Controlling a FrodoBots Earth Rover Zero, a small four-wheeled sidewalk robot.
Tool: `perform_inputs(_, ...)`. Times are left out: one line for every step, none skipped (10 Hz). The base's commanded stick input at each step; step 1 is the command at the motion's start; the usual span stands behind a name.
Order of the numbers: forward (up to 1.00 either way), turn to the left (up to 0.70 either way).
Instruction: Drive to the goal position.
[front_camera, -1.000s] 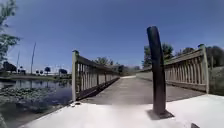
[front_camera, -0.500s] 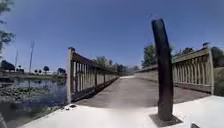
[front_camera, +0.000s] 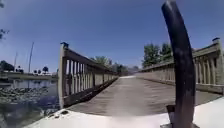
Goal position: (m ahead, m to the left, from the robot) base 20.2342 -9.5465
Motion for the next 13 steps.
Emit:
perform_inputs(0.70, 0.00)
perform_inputs(0.70, 0.00)
perform_inputs(0.70, 0.00)
perform_inputs(0.70, 0.00)
perform_inputs(0.70, 0.00)
perform_inputs(0.70, 0.00)
perform_inputs(0.70, 0.00)
perform_inputs(0.26, 0.00)
perform_inputs(0.09, 0.00)
perform_inputs(0.07, 0.00)
perform_inputs(0.08, 0.00)
perform_inputs(0.54, 0.00)
perform_inputs(0.70, 0.00)
